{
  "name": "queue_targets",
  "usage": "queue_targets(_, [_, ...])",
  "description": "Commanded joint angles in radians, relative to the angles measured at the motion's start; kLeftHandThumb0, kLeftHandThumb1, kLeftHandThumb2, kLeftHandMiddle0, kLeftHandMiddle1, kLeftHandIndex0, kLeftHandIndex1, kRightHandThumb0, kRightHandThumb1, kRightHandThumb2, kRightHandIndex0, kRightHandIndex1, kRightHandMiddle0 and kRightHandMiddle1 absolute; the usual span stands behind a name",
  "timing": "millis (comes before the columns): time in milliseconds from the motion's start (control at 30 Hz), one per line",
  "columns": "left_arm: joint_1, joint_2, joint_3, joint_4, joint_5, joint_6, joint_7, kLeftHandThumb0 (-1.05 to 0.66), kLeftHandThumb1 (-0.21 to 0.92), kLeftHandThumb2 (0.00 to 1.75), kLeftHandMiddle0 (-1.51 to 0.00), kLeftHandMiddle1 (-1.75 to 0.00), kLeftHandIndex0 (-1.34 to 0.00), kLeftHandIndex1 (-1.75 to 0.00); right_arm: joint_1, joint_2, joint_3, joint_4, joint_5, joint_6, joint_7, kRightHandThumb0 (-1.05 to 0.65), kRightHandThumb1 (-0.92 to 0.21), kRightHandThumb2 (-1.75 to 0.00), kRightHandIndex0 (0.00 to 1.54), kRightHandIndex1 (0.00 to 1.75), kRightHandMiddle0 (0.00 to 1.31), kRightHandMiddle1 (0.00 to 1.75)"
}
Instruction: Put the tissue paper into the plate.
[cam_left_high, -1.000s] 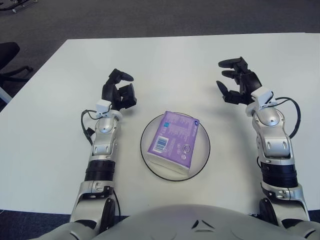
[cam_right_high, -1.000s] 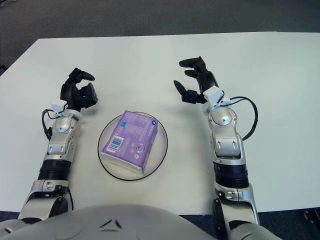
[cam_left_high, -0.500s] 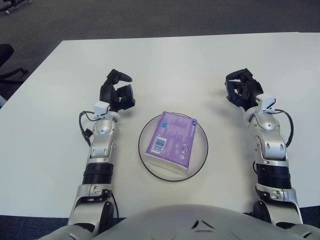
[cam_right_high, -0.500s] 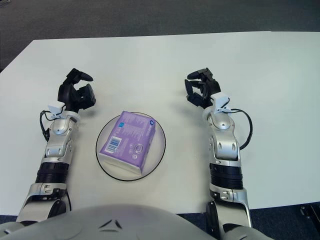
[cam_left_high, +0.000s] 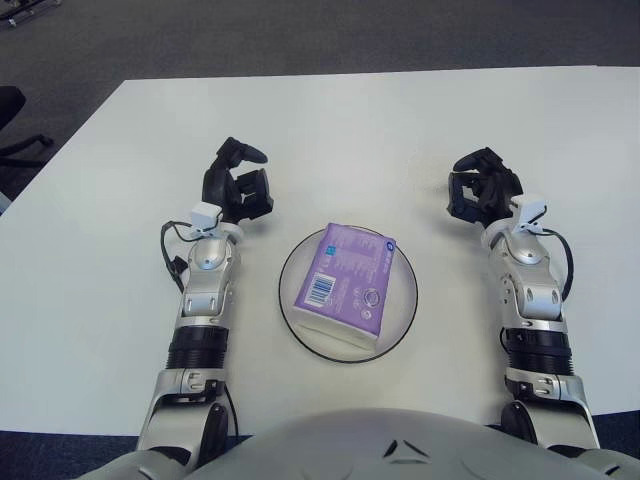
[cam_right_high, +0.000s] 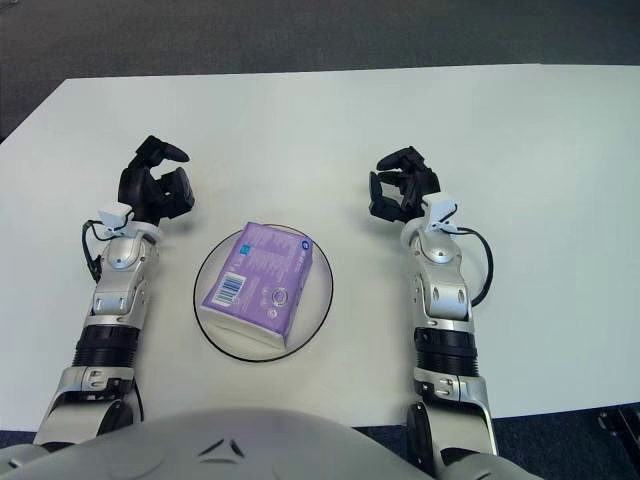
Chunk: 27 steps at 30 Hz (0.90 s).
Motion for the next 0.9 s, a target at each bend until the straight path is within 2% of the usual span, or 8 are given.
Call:
queue_targets(0, [0.187,-0.052,-0.020,0.115,0.013,-0.004,0.001,-0.44,0.44,1.17,-1.24,-1.75,-0.52,-1.75,0.109,0.113,0.019,0.031,0.017,0.002,-0.041,-0.01,-0.02,-1.66,0.85,1.73,0.61,1.74])
queue_targets(133, [0.188,-0.053,-0.022,0.114,0.015,-0.005,0.005,-0.44,0.44,1.17,-1.24,-1.75,-0.52,-1.75,0.106,0.111,0.034,0.057,0.005,0.005,-0.068,-0.01,0.06,-1.73,0.89,1.74,0.69,1.70])
queue_targets(333, [0.193,-0.053,-0.025,0.110,0.013,-0.005,0.000,-0.44,0.43,1.17,-1.25,-1.75,-0.52,-1.75,0.111,0.093,0.060,0.091,-0.009,-0.017,-0.078,-0.01,0.09,-1.74,0.91,1.75,0.75,1.64])
queue_targets(867, [0.189,-0.052,-0.026,0.121,0.005,-0.003,-0.005,-0.44,0.44,1.17,-1.24,-1.75,-0.52,-1.75,0.104,0.056,0.100,0.133,-0.013,-0.002,-0.069,-0.01,0.11,-1.75,0.91,1.75,0.79,1.60])
